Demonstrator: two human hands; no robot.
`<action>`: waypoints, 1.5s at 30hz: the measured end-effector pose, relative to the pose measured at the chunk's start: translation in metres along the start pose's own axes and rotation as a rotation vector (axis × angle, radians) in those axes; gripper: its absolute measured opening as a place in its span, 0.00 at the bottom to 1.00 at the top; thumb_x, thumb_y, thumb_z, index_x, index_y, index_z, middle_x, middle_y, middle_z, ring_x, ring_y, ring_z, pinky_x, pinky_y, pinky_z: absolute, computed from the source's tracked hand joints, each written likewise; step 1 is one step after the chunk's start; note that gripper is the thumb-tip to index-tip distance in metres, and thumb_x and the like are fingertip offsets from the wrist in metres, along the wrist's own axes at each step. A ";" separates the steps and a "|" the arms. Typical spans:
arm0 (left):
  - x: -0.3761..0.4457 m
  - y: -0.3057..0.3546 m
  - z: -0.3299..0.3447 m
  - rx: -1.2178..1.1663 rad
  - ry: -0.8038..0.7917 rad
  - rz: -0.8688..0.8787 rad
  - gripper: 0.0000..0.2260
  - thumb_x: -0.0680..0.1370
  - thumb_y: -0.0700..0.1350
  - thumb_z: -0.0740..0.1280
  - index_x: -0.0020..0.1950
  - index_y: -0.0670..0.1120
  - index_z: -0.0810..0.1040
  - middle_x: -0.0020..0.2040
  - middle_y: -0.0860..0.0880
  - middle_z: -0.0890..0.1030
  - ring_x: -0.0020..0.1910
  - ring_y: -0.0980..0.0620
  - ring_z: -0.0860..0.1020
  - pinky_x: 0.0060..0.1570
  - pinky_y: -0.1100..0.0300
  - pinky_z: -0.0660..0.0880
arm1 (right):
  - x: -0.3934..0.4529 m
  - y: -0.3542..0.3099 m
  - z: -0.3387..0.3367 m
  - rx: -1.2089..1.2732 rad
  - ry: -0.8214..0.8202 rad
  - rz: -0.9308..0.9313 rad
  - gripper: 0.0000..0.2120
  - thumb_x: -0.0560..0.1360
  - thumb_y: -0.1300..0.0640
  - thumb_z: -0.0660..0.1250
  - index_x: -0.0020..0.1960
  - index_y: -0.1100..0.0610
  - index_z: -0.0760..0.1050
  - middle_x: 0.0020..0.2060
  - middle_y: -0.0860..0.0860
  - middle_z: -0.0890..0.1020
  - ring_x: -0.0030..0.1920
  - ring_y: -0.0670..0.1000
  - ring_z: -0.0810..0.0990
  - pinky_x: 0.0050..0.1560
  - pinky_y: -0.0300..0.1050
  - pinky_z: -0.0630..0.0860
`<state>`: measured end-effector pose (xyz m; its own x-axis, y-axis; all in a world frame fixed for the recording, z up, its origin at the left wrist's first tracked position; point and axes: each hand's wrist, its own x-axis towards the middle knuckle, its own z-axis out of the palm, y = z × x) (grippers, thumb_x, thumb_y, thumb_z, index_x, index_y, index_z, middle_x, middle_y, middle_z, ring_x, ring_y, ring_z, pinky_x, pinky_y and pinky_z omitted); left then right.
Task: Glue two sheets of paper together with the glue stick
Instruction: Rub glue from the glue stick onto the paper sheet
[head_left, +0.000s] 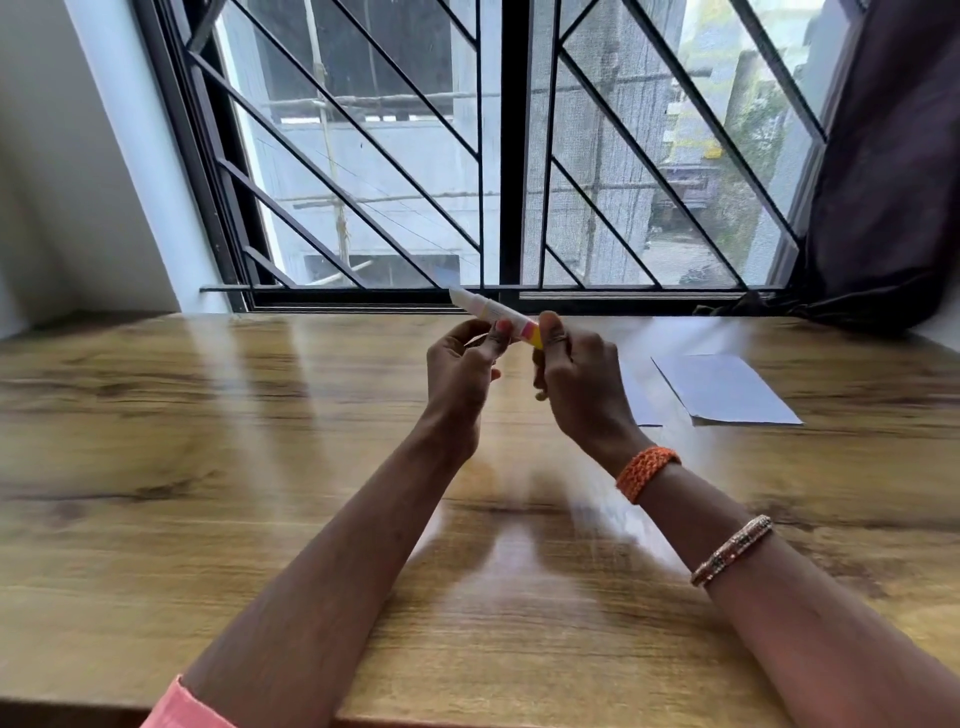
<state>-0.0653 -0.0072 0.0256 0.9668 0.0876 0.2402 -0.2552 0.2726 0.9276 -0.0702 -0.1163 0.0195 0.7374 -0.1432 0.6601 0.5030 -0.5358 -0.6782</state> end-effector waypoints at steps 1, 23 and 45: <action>0.000 0.000 0.000 0.024 -0.008 -0.002 0.08 0.77 0.42 0.66 0.38 0.50 0.79 0.36 0.54 0.82 0.27 0.69 0.73 0.42 0.59 0.67 | 0.000 -0.001 0.000 0.065 -0.017 0.060 0.24 0.82 0.52 0.54 0.32 0.63 0.73 0.24 0.54 0.76 0.25 0.53 0.77 0.29 0.48 0.76; -0.009 -0.012 0.007 0.782 0.054 0.537 0.08 0.77 0.47 0.65 0.46 0.43 0.77 0.45 0.49 0.83 0.41 0.44 0.79 0.39 0.55 0.74 | 0.012 0.015 -0.017 0.856 -0.195 0.547 0.12 0.77 0.52 0.65 0.45 0.62 0.79 0.35 0.55 0.80 0.35 0.50 0.80 0.41 0.45 0.80; 0.003 -0.034 0.016 1.631 -0.574 0.751 0.09 0.76 0.43 0.63 0.49 0.50 0.82 0.52 0.52 0.82 0.57 0.48 0.73 0.52 0.54 0.66 | 0.026 0.034 -0.050 0.935 0.212 0.751 0.16 0.67 0.57 0.76 0.32 0.56 0.69 0.25 0.50 0.73 0.28 0.47 0.73 0.33 0.41 0.75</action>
<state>-0.0535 -0.0313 -0.0008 0.6519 -0.6415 0.4043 -0.6409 -0.7511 -0.1583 -0.0568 -0.1795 0.0295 0.9404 -0.3396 -0.0161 0.1782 0.5327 -0.8273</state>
